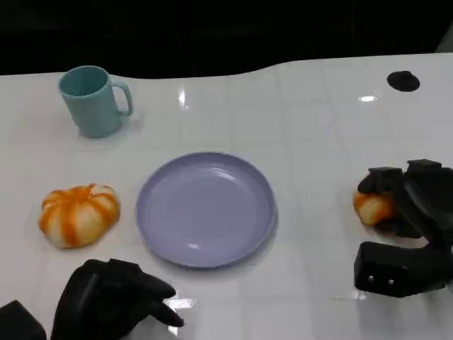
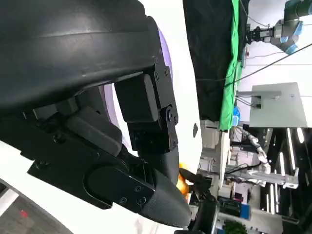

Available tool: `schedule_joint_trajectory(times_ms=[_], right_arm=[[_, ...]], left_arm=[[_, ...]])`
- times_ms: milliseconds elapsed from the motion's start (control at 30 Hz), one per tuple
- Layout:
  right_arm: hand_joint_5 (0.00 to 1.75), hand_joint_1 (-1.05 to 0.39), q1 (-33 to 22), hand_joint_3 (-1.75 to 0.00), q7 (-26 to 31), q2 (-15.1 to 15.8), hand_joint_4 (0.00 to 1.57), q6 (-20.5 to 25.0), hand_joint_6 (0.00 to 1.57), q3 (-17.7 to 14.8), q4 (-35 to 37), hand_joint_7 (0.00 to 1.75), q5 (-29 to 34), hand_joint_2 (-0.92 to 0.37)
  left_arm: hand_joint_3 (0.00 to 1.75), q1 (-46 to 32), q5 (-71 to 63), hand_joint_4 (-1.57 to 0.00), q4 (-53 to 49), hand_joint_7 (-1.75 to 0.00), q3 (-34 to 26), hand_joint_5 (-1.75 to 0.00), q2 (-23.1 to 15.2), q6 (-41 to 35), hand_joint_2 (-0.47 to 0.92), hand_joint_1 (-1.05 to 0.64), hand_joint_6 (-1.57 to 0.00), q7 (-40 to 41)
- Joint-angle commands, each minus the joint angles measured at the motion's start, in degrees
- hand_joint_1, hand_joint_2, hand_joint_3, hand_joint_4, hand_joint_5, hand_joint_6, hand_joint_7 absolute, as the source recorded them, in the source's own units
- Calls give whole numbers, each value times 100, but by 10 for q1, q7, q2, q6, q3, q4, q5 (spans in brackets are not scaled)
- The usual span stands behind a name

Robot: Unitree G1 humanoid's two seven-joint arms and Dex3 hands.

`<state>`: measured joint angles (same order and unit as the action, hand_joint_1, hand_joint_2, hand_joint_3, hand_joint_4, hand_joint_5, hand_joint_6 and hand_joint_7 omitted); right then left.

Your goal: Grasp the bread from the table and place it into the plate.

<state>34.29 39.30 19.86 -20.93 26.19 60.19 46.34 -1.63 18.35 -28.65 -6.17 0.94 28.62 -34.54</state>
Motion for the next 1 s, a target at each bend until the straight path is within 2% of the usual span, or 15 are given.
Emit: schedule_joint_trajectory(times_ms=[33,133,300,400,433,533,667,833,1000], right_arm=[[175,-3,10,-3,46,-2,94,-18,89,2,6,145,-4,-88],[175,-2,8,-4,64,-2,96,-28,89,3,-2,145,-4,-88],[175,-1,0,-8,51,-8,99,-47,89,-11,-37,150,-31,-88],[175,3,-12,-97,24,-15,99,-59,87,-23,-77,152,-55,-43],[175,4,-16,-108,17,-17,100,-63,87,-26,-88,153,-61,-38],[175,4,-33,-128,-14,-22,101,-77,87,-35,-138,157,-85,-29],[175,3,-60,-142,-71,-32,101,-83,82,-51,-212,168,-117,-23],[175,3,-86,-149,-134,-59,98,-71,77,-60,-294,174,-146,-22],[175,0,-86,-157,-166,-95,101,-64,79,-61,-322,170,-151,-20]], left_arm=[[0,0,2,-157,-7,-12,-5,-35,-8,7,78,-105,-157,-3],[0,-2,0,-157,-4,-12,-3,-35,-7,5,78,-105,-157,1],[0,-6,1,-157,5,-13,-2,-36,-7,-4,78,-105,-157,4],[0,-5,2,-157,2,-13,-3,-36,-8,0,78,-105,-157,0],[0,-4,3,-157,0,-13,-4,-36,-8,3,78,-105,-157,-2],[0,-3,3,-157,-3,-12,-4,-36,-8,5,78,-105,-157,-4],[0,-7,1,-157,5,-12,-3,-36,-9,1,78,-105,-157,1],[0,-13,2,-157,13,-13,-3,-36,-11,-5,78,-105,-157,1],[0,-13,3,-157,15,-12,-2,-36,-11,-8,78,-105,-157,0]])
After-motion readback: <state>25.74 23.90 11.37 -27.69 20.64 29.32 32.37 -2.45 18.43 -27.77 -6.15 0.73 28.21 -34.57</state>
